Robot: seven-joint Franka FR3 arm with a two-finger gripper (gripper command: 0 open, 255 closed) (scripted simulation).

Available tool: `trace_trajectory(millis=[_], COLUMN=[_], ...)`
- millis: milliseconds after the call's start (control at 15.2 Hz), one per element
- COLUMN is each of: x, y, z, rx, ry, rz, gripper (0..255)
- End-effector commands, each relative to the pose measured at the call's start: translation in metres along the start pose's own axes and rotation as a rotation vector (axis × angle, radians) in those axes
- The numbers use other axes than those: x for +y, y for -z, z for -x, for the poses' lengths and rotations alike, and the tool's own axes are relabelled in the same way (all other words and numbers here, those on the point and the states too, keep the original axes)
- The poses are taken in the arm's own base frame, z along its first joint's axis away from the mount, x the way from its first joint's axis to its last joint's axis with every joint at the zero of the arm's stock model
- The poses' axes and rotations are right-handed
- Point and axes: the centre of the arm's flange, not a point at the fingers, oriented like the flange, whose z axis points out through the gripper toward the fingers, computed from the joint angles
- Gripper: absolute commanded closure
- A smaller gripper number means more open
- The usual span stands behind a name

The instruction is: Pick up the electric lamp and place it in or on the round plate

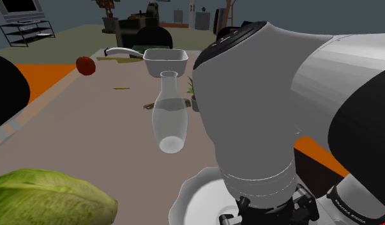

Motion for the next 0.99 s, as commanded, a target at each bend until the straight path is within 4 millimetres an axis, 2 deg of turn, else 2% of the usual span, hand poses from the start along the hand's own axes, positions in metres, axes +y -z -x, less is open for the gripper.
trace_trajectory(millis=[0,396,462,924], x=[-0.0006,-0.0006,-0.0006,-0.0007], y=[-0.0041,-0.0040,-0.0040,-0.0040], z=[0.0002,0.0002,0.0002,0.0001], rx=[0.000,0.000,0.000,0.000], ry=[0.000,0.000,0.000,0.000], rz=[0.000,0.000,0.000,0.000], gripper=[0,0,255,255])
